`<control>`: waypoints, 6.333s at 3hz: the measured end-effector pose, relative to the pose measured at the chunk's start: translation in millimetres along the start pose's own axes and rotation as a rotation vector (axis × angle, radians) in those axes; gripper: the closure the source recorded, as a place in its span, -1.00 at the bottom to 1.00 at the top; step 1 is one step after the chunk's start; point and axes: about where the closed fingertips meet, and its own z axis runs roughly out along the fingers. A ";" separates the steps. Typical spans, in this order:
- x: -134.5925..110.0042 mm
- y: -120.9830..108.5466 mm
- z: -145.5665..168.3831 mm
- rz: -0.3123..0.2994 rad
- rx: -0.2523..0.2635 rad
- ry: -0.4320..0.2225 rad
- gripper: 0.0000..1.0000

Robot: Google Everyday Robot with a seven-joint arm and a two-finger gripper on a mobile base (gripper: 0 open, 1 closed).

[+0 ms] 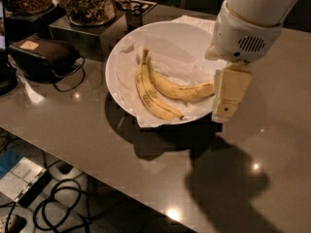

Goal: Pick banana from white bowl

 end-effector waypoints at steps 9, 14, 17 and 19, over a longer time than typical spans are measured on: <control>-45.9 -81.5 68.7 0.144 -0.089 0.104 -0.02; -34.7 -87.6 113.2 0.179 -0.176 0.156 0.00; -30.3 -84.9 127.2 0.162 -0.205 0.163 0.84; -30.3 -84.8 127.1 0.162 -0.205 0.163 1.00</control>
Offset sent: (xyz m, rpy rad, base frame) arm 0.0059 0.0268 0.0001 -0.0810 0.0553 0.0113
